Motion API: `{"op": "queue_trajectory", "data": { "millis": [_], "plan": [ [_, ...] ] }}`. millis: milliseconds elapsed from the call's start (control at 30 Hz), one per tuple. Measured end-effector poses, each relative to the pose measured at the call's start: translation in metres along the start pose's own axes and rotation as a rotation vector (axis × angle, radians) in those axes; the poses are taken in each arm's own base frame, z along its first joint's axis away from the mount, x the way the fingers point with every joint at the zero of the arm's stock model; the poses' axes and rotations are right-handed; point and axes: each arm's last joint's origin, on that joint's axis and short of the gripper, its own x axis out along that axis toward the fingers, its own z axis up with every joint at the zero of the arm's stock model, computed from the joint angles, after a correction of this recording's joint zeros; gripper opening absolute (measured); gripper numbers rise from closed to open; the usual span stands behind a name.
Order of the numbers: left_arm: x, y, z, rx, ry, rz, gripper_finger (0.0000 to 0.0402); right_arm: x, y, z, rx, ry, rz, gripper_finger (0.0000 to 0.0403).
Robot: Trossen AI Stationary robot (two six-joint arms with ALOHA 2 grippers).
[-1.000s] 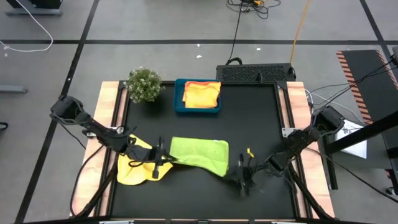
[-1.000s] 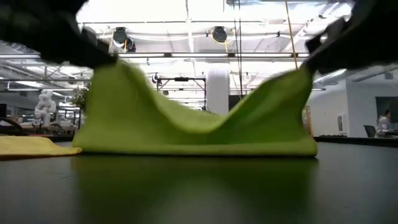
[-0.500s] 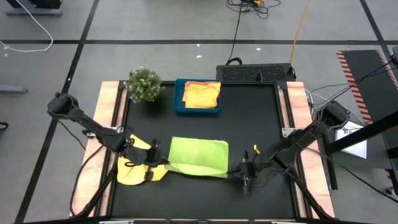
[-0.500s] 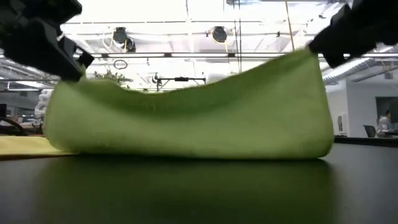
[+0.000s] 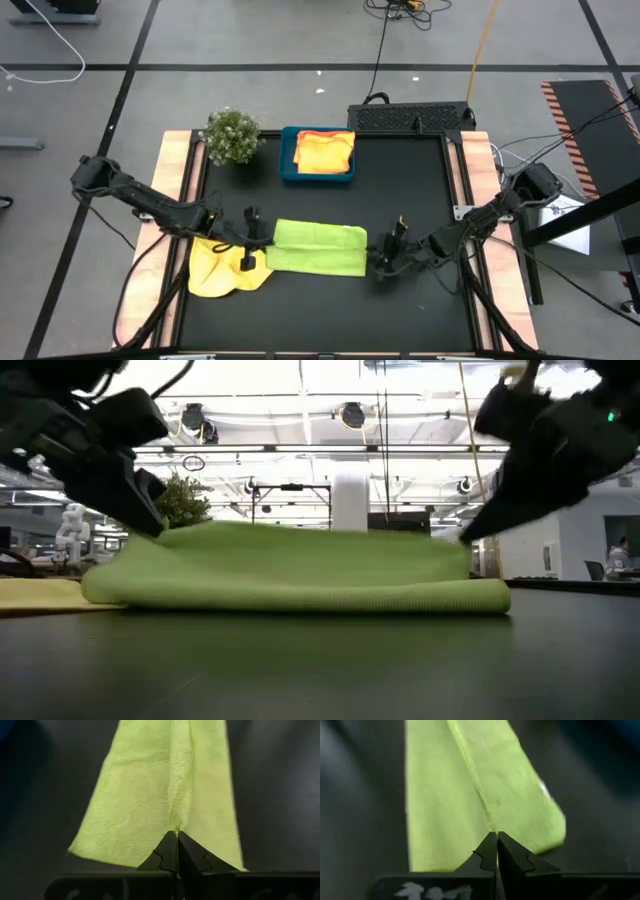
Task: Fold microfiber towels
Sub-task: Fold the green microfiber towel
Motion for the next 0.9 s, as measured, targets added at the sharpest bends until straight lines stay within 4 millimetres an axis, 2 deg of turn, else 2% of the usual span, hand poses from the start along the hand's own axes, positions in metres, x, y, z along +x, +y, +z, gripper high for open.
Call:
{"op": "queue_trajectory", "data": {
  "millis": [200,333,733,900],
  "plan": [
    [0.005,0.022,-0.009,-0.074,0.028,0.056,0.0003,0.012,-0.027,-0.017,0.159,0.053,-0.028,0.0],
    [0.008,0.032,-0.015,-0.073,-0.001,0.088,0.0008,0.017,-0.039,-0.026,0.204,0.045,-0.012,0.0],
    [0.01,0.048,-0.012,-0.043,-0.095,0.13,0.0025,0.022,-0.057,-0.023,0.185,-0.127,-0.008,0.0],
    [0.01,0.052,-0.012,-0.05,-0.094,0.13,0.0026,0.023,-0.062,-0.023,0.199,-0.127,-0.03,0.0023]
  ]
}}
